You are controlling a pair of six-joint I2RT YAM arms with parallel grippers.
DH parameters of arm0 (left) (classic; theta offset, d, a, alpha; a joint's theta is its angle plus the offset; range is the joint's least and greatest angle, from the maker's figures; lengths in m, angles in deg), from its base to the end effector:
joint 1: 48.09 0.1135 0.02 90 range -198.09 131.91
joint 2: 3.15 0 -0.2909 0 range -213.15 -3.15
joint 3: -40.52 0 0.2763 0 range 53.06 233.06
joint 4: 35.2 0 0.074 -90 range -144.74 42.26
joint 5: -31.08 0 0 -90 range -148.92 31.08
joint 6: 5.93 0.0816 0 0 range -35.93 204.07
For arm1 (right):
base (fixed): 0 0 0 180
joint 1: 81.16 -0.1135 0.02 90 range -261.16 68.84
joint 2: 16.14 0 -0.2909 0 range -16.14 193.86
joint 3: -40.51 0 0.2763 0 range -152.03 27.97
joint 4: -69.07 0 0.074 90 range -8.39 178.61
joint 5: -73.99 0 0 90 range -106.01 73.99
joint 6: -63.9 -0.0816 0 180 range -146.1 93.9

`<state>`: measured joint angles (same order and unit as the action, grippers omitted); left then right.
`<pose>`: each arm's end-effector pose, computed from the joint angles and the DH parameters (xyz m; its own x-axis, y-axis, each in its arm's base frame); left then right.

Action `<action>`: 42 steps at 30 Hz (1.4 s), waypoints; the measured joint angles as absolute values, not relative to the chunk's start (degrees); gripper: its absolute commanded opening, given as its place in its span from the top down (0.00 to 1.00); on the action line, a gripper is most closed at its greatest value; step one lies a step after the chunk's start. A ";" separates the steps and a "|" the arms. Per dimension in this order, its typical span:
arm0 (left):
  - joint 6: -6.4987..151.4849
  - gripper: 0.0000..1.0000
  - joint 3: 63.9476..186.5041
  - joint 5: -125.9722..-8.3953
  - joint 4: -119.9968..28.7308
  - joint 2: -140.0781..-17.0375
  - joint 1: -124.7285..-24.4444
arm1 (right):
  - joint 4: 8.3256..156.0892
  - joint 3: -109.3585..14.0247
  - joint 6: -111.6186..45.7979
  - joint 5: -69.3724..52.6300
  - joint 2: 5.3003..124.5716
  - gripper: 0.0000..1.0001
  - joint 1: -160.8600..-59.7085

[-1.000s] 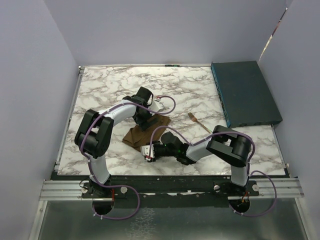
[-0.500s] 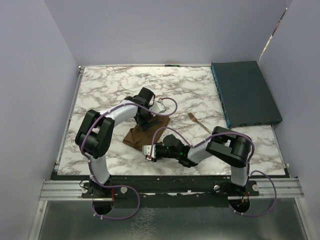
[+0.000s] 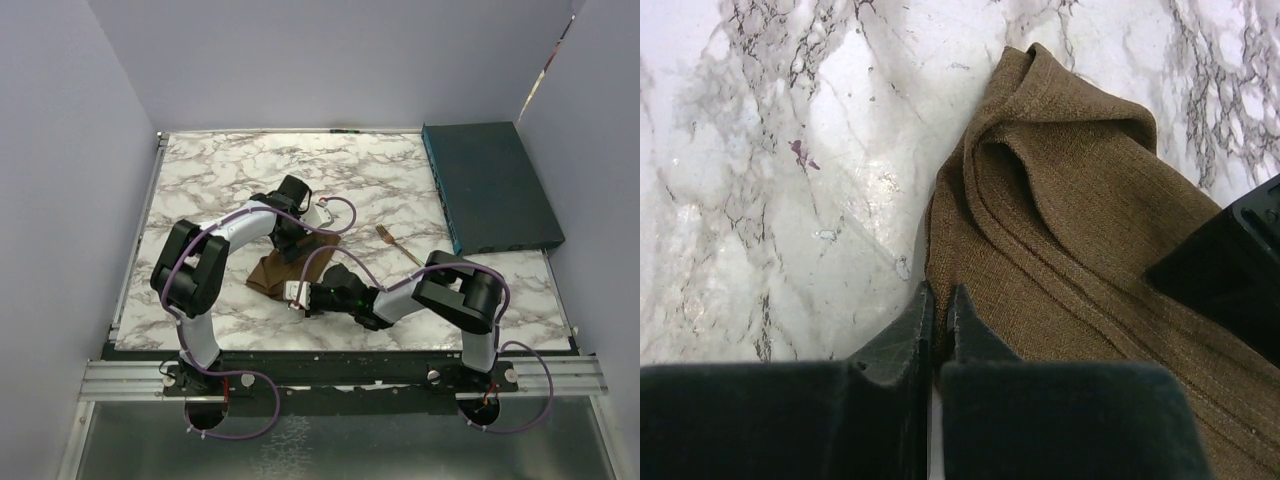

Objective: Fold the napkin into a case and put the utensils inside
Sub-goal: Insert the napkin into the napkin holder.

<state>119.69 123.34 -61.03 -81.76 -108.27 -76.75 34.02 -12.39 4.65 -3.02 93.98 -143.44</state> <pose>0.3562 -0.1981 0.1444 -0.3794 0.8706 -0.3132 0.8757 0.4471 0.1821 0.1753 0.3731 0.0964 0.3397 -0.4246 -0.8392 -0.9143 0.0604 -0.4006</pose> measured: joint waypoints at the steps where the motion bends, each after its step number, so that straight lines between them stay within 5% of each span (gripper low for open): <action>1: 119.86 0.01 123.34 -61.03 -81.74 -108.14 -76.73 | 34.43 -12.63 4.19 -2.80 93.98 0.99 -143.31; 18: 122.22 0.01 129.00 -65.40 -86.04 -89.45 -73.76 | 35.29 -13.11 -1.74 1.59 93.94 0.99 -140.93; 29: 137.24 0.01 100.91 -73.01 -90.74 -67.68 -71.88 | 37.56 -15.47 -6.74 9.94 94.00 0.99 -137.30; 42: 147.01 0.03 89.59 -79.57 -84.40 -61.65 -74.28 | 38.43 -17.92 -10.19 15.58 95.90 0.99 -135.22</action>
